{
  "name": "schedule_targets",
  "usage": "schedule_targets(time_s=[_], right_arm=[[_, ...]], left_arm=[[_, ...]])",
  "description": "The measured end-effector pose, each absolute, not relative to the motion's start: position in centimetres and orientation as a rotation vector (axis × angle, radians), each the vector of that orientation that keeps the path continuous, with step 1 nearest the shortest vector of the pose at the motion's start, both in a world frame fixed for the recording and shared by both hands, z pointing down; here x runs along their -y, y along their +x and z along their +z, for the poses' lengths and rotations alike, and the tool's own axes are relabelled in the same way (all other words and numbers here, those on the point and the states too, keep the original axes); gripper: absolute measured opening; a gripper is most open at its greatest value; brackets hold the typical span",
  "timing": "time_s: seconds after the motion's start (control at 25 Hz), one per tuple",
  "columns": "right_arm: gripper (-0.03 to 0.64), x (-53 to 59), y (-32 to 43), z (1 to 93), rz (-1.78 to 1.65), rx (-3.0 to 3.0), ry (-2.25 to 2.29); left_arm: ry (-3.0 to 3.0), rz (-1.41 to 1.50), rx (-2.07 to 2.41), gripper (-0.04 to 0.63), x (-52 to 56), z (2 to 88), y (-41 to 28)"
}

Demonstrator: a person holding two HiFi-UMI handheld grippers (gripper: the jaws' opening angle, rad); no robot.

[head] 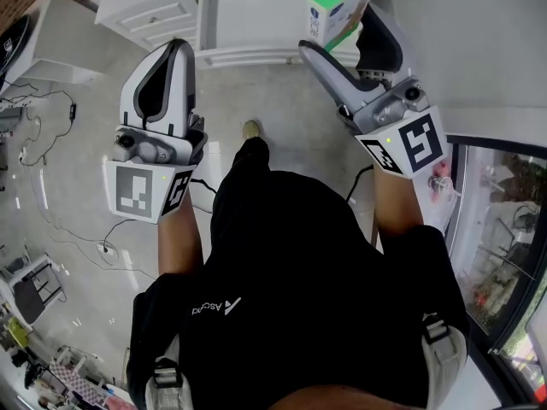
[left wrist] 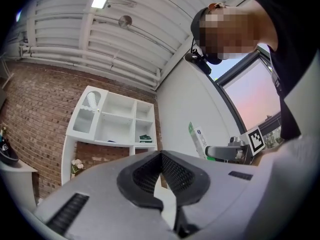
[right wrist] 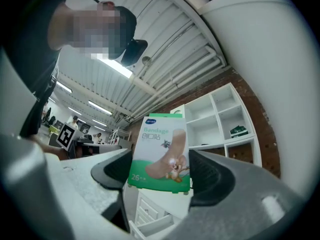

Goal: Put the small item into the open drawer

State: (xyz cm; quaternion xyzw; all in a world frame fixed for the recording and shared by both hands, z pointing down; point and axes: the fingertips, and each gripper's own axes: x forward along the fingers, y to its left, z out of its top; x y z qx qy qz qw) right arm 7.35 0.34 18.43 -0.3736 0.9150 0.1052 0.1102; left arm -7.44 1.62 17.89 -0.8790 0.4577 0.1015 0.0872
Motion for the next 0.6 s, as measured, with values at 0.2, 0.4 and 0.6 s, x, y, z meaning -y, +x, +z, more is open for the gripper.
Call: schedule_targets(time_s=[0.2,0.4,0.6], right_arm=[[0.350,3.9,5.9,19.7,0.307,-2.733,-1.136],[0.350,4.5,6.7,21.5,0.311,-2.759,-1.179],[0.350,8.5,4.0,22.7,0.309,-2.812,-1.224]], left_arm=[[-2.637,0.292,-1.334,-0.002,3.1,18.2,-8.9],[-2.653,0.297,-1.306,-0.002,4.1,19.2,-8.0],[-2.680,0.314,-1.287,-0.002,8.6,19.8,-10.7]])
